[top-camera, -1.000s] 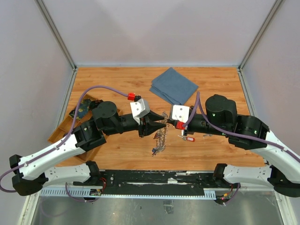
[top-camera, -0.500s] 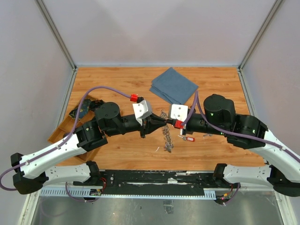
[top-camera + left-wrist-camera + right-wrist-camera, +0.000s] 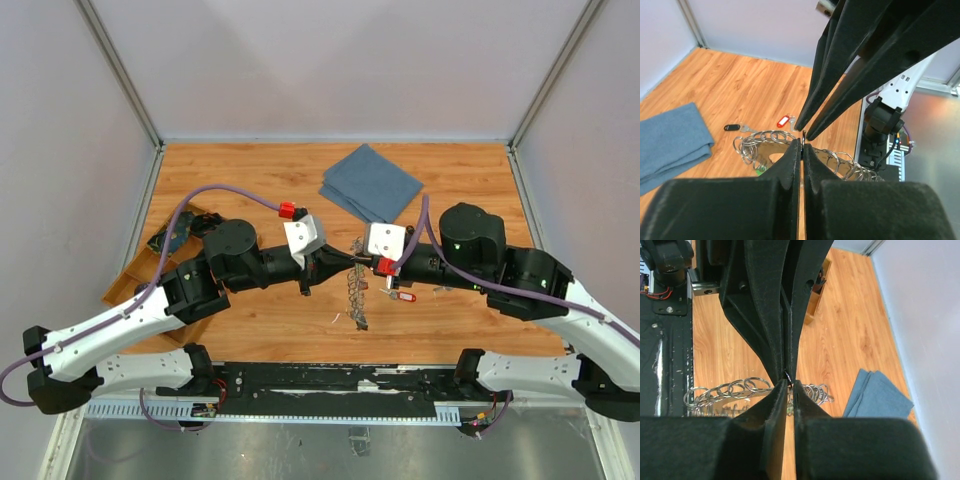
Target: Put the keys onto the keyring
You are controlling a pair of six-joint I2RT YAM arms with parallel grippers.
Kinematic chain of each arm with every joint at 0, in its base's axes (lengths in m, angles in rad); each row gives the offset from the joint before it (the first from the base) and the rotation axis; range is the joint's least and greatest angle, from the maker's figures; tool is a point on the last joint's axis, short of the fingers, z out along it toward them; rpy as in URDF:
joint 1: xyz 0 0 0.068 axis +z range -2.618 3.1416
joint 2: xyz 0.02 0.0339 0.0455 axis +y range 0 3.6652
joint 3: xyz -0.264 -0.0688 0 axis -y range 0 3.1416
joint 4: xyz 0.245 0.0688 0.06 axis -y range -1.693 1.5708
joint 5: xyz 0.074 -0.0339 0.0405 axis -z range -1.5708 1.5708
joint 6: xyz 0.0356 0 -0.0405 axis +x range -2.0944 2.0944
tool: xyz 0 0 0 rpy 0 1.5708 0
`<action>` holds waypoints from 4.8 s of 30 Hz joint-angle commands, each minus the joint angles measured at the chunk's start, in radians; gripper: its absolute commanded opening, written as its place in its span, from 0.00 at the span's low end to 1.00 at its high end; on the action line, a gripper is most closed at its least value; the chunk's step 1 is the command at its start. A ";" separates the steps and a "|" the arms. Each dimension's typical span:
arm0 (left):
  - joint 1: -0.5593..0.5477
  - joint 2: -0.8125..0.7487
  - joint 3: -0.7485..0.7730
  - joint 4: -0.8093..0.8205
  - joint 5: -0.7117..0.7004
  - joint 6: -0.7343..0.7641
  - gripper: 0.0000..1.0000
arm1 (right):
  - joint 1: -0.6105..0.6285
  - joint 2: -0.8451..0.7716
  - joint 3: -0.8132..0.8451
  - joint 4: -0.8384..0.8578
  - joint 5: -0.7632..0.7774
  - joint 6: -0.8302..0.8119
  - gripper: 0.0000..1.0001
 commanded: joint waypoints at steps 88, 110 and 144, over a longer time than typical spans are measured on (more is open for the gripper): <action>-0.252 -0.212 -0.512 0.540 -0.105 1.069 0.01 | -0.679 -0.199 -0.622 0.308 -0.202 0.550 0.50; -0.227 -0.212 -0.584 0.610 -0.062 1.083 0.00 | -0.678 -0.526 -1.052 0.989 -0.215 0.489 0.48; -0.052 -0.138 -0.462 0.651 -0.114 0.530 0.01 | -0.690 0.037 -0.620 0.148 0.143 0.737 0.45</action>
